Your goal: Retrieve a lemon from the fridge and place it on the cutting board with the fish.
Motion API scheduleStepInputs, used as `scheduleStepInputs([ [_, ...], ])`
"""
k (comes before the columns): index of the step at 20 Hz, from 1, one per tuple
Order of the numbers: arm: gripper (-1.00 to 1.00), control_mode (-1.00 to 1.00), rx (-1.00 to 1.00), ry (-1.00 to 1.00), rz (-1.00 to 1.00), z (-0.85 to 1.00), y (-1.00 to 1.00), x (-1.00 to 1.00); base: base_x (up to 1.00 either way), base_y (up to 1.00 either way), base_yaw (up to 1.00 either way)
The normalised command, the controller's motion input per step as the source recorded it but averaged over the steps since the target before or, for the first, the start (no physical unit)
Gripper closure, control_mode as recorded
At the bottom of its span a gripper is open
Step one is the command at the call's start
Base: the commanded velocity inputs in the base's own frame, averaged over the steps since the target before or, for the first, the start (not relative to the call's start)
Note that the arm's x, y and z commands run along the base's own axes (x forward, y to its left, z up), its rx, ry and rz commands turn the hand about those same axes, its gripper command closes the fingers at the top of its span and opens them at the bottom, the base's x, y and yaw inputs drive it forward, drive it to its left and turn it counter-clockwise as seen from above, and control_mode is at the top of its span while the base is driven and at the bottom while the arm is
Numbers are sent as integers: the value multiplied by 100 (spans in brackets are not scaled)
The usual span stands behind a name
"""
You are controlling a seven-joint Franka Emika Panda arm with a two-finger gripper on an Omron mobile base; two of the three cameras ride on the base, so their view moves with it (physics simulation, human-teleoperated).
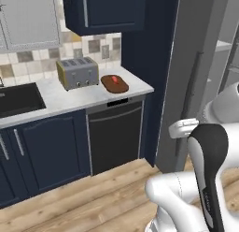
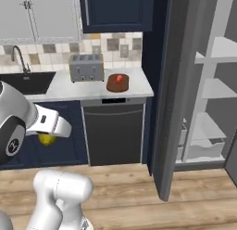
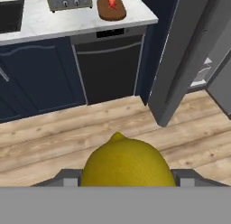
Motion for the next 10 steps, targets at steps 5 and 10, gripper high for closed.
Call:
scheduleStepInputs([
  [5, 100, 100, 0, 0, 0, 0, 0, 0, 46, 45, -20],
  [10, 100, 100, 0, 0, 0, 0, 0, 0, 52, 30, -27],
])
